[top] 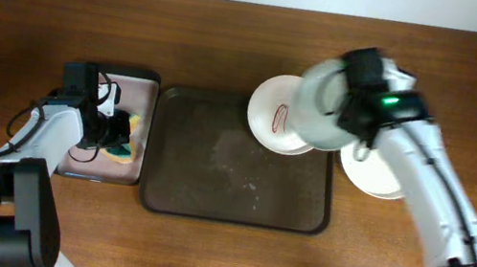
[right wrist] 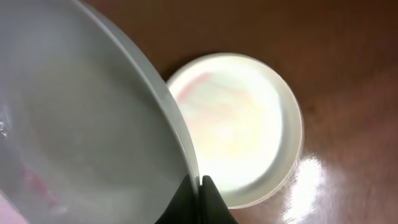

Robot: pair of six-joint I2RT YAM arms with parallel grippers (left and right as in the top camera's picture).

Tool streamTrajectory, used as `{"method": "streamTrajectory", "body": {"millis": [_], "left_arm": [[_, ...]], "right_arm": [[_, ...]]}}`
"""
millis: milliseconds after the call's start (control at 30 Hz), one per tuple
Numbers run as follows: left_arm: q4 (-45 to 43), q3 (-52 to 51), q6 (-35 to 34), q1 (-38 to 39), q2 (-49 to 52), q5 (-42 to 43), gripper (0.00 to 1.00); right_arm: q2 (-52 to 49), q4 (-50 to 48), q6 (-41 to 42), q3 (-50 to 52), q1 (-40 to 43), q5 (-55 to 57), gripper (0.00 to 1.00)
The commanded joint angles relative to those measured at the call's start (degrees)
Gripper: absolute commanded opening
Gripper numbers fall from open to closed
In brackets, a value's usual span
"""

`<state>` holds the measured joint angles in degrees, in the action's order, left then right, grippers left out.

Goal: Clean dirty plates on tray and stack at the side
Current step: 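Stack the pale green plate onto the cleaned plate at the right, then grip the rim of the white plate with red marks using the right gripper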

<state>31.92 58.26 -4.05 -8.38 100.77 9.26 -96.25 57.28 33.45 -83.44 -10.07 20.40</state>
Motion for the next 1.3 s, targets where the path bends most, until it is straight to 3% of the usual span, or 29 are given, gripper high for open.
{"method": "streamTrajectory", "body": {"millis": [0, 233, 367, 467, 500, 567, 633, 833, 1067, 1267], "left_arm": [[-0.15, -0.11, 1.11, -0.20, 0.39, 0.83, 0.00], [-0.07, -0.11, 1.11, -0.20, 0.39, 0.85, 0.00], [0.02, -0.11, 1.11, -0.20, 0.39, 0.83, 0.00], [0.09, -0.11, 1.11, -0.20, 0.39, 0.85, 0.00], [0.15, -0.11, 1.09, -0.20, 0.39, 0.85, 0.00], [0.24, -0.11, 1.11, -0.20, 0.39, 0.83, 0.00], [0.20, -0.11, 1.11, -0.17, 0.39, 0.85, 0.00], [0.31, -0.11, 1.11, -0.15, 0.39, 0.83, 0.00], [0.31, -0.11, 1.11, -0.04, 0.39, 0.85, 0.00], [0.26, -0.11, 1.09, 0.07, 0.39, 0.85, 0.00]], "right_arm": [[1.01, 2.27, 1.18, -0.02, 11.06, -10.71, 0.04], [-1.70, 2.78, -6.12, 3.54, 23.61, -13.86, 0.04], [-3.67, 0.87, -12.31, 5.57, 25.24, -18.86, 0.04], [-4.81, 1.01, -12.09, 5.77, 25.09, -18.69, 0.04], [-4.81, 0.96, -11.96, 5.77, 25.09, -18.93, 0.09], [-4.81, 0.44, -12.02, 5.75, 25.09, -20.09, 0.40], [-4.81, 0.13, -12.04, 5.75, 25.09, -22.16, 0.49], [-4.81, -7.34, -24.50, 5.75, 22.82, -44.11, 0.54], [-5.44, -18.49, -34.77, 5.77, 14.56, -43.36, 0.53], [-8.90, -26.91, -34.95, 5.77, 9.29, -35.56, 0.53]]}}
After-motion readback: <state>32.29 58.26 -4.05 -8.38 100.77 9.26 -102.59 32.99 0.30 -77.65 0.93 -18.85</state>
